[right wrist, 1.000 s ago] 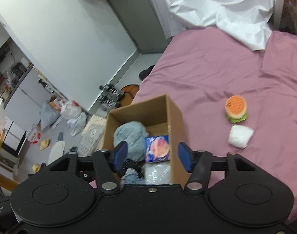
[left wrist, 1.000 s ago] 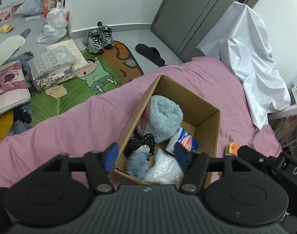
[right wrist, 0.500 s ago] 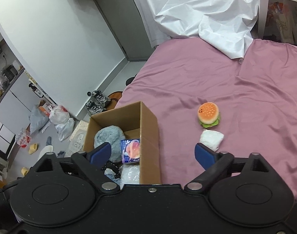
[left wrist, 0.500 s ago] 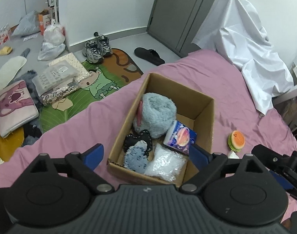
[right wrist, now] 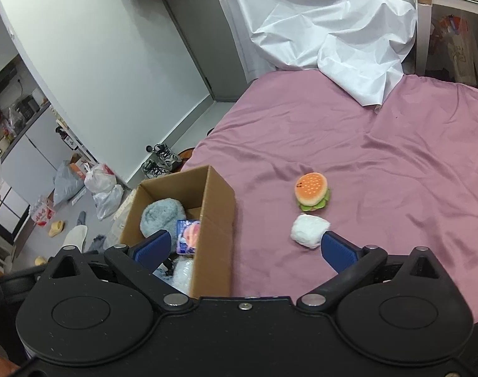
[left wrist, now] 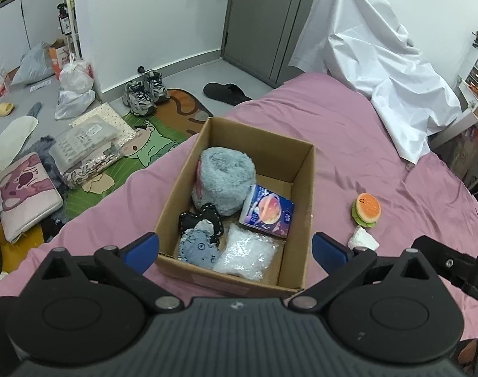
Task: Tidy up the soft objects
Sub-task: 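Move both grippers toward the plush burger and white wrapped bundle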
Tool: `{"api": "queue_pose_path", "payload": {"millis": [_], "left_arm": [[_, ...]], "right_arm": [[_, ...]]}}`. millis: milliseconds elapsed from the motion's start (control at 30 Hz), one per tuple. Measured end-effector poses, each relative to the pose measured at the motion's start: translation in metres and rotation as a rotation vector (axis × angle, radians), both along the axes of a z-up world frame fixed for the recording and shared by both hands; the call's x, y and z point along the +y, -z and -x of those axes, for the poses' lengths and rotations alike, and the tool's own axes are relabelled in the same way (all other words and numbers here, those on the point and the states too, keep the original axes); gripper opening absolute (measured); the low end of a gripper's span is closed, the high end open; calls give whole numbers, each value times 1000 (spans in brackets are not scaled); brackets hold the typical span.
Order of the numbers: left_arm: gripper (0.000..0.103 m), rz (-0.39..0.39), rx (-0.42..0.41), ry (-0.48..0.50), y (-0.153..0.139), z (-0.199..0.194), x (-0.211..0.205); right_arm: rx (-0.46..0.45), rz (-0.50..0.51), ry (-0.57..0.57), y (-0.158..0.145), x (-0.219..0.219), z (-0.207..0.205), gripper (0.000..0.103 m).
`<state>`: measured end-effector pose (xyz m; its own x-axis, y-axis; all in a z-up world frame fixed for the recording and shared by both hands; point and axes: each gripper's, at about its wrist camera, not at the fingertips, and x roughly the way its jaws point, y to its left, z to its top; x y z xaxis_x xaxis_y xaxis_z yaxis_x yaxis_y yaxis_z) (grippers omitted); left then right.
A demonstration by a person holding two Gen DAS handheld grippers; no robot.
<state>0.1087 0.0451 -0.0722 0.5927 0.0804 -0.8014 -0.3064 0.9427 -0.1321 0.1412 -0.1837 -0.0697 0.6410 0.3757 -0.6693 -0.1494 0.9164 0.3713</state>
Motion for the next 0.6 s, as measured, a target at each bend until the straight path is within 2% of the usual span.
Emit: {"api": "queue_pose_path", "payload": {"millis": [233, 600], "left_arm": [[103, -20, -17, 13, -3, 2, -13], [103, 7, -18, 49, -4, 0, -34]], "right_arm": [[-14, 25, -1, -1, -23, 3, 103], [-29, 46, -12, 2, -52, 5, 103]]}}
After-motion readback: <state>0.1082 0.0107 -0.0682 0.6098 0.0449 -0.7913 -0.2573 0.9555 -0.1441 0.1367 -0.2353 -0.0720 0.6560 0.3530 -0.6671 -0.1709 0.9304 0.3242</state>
